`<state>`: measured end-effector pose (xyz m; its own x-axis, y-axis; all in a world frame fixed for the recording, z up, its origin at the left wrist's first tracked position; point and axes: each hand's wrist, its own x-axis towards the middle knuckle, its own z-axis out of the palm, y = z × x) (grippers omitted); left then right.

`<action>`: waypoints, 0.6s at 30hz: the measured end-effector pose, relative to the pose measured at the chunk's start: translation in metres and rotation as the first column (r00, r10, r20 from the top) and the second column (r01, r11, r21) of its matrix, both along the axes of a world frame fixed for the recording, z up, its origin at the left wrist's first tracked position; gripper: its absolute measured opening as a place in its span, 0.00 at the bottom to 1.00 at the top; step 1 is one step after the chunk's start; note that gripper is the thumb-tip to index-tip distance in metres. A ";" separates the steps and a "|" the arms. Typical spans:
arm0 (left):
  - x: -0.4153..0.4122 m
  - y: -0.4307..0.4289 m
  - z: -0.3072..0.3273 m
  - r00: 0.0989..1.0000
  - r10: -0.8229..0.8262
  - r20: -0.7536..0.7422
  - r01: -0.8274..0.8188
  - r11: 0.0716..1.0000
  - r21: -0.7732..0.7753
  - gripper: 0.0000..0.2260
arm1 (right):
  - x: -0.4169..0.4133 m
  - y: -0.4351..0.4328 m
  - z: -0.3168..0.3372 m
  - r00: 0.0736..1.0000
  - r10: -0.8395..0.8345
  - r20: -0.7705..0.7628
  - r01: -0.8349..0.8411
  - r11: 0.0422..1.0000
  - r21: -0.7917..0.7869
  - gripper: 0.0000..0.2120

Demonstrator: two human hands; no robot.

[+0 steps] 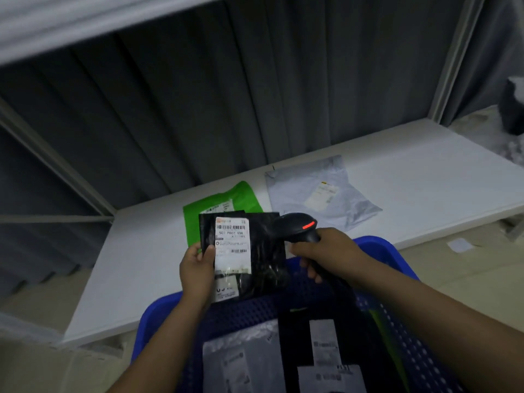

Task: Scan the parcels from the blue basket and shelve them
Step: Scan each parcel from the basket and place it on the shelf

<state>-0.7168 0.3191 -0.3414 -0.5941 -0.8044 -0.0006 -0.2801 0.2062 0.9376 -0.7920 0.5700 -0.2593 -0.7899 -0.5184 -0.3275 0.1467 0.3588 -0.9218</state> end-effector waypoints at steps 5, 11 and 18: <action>-0.073 -0.039 -0.002 0.987 0.157 -0.017 -0.157 0.988 0.001 0.13 | -0.025 -0.015 -0.026 0.989 -0.129 0.067 0.133 0.990 -0.054 0.11; -0.124 -0.082 -0.032 0.981 0.187 0.051 -0.174 0.966 -0.194 0.08 | -0.039 -0.015 -0.055 0.972 -0.204 0.119 0.200 0.979 0.039 0.12; -0.145 -0.124 -0.083 0.833 -0.091 0.546 0.278 0.922 -0.270 0.24 | -0.045 -0.028 -0.061 0.990 -0.138 0.031 0.133 0.983 0.125 0.14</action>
